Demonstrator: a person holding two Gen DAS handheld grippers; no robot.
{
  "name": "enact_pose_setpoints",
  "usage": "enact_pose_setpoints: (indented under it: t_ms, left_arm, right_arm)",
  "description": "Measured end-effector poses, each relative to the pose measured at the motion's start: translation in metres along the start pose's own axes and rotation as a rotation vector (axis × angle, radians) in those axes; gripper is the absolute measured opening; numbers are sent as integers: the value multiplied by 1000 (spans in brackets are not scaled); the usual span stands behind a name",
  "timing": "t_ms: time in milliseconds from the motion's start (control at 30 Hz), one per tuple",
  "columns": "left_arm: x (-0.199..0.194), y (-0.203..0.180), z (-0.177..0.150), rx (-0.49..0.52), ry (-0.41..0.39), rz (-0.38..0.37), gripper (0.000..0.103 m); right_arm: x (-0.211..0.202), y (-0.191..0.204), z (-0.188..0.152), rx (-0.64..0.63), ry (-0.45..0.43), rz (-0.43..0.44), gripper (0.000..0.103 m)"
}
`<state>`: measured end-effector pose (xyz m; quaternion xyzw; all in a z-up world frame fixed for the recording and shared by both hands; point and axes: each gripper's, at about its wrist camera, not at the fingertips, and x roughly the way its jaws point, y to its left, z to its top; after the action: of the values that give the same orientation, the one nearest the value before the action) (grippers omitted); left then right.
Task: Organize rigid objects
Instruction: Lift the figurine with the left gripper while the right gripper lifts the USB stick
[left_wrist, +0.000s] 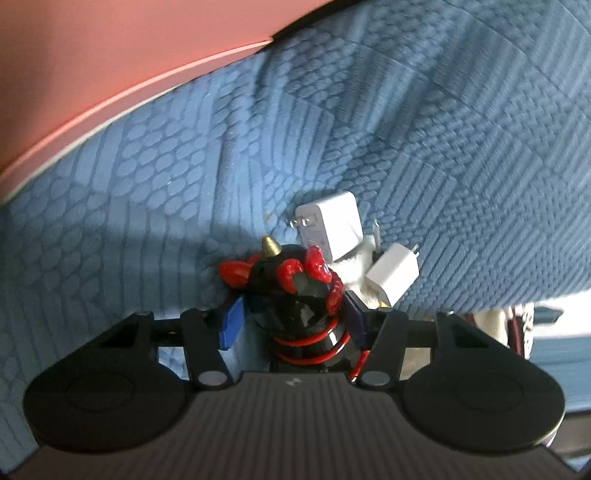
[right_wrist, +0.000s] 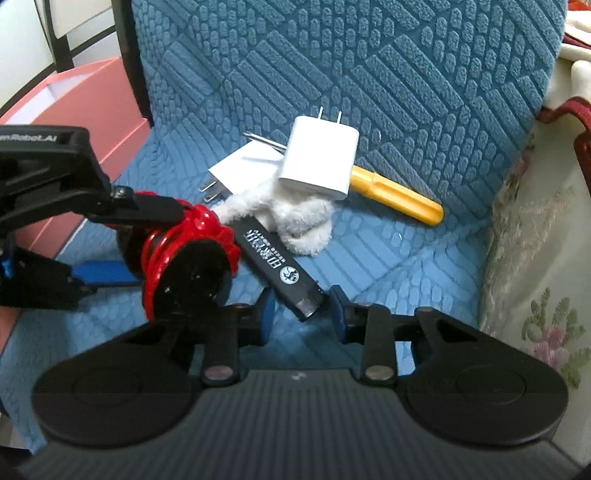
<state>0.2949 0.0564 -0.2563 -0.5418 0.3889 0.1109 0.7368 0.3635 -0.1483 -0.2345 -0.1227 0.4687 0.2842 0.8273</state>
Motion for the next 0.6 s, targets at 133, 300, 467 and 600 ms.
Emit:
enact_pose_setpoints:
  t_ms: [133,300,467,600]
  left_arm:
    - [-8,-11,-2,104,-8,27,61]
    - [-21,-19,-4,219,-17,69,61]
    - [-37,-25,-8,360,-29,140,61]
    - [-51,-26,-13,466,-31,180,61]
  right_arm:
    - [-9,2,-4,46,19,16,31]
    - [-15,3,-8,138,43,30,30]
    - [-18,12,-11,161,79,12,28]
    - [-22,23,-15,171,110,-3,28]
